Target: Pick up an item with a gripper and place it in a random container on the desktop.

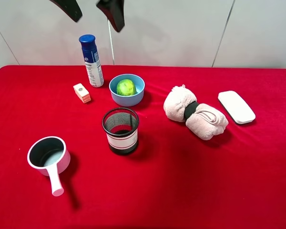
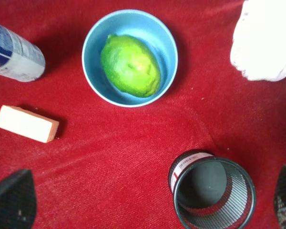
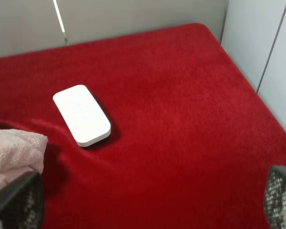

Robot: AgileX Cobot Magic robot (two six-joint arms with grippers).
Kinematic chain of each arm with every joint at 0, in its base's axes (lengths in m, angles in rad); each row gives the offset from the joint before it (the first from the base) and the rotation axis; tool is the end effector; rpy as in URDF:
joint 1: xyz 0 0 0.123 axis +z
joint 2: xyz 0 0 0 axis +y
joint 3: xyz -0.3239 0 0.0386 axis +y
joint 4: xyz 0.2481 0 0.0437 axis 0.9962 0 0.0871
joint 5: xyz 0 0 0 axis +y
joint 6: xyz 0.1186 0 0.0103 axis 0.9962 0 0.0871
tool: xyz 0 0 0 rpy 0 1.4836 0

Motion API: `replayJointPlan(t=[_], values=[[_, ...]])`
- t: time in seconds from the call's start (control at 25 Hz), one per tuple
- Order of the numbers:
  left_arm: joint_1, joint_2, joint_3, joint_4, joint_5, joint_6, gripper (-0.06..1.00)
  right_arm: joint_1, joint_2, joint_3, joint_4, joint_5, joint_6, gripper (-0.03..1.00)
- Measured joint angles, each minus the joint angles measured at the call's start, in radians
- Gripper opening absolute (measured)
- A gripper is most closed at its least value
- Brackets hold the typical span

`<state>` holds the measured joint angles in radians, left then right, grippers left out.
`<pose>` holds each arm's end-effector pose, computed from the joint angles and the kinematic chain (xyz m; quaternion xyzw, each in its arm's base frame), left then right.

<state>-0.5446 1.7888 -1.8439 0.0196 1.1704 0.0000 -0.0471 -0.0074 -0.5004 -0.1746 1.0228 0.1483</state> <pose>0.3556 -0.2129 0.3862 0.2603 0.9275 -0.0627 0.2608 -0.0220 -0.0166 0.2699 0.0838 0.8337 -0.0598 0.5426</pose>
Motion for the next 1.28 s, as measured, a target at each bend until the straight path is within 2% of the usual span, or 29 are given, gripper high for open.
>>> replayJointPlan(t=[0.44,0.88,1.28], values=[[0.0,-0.286,0.288,-0.002,0.0,0.0,0.99,0.0,0.0,0.0,0.0,0.0,0.0,0.69],[0.0,-0.646,0.583,-0.002,0.001,0.13,0.99,0.0,0.0,0.0,0.0,0.0,0.0,0.69],[0.0,-0.985,0.824,0.003,0.002,0.151,0.99,0.0,0.0,0.0,0.0,0.0,0.0,0.69]])
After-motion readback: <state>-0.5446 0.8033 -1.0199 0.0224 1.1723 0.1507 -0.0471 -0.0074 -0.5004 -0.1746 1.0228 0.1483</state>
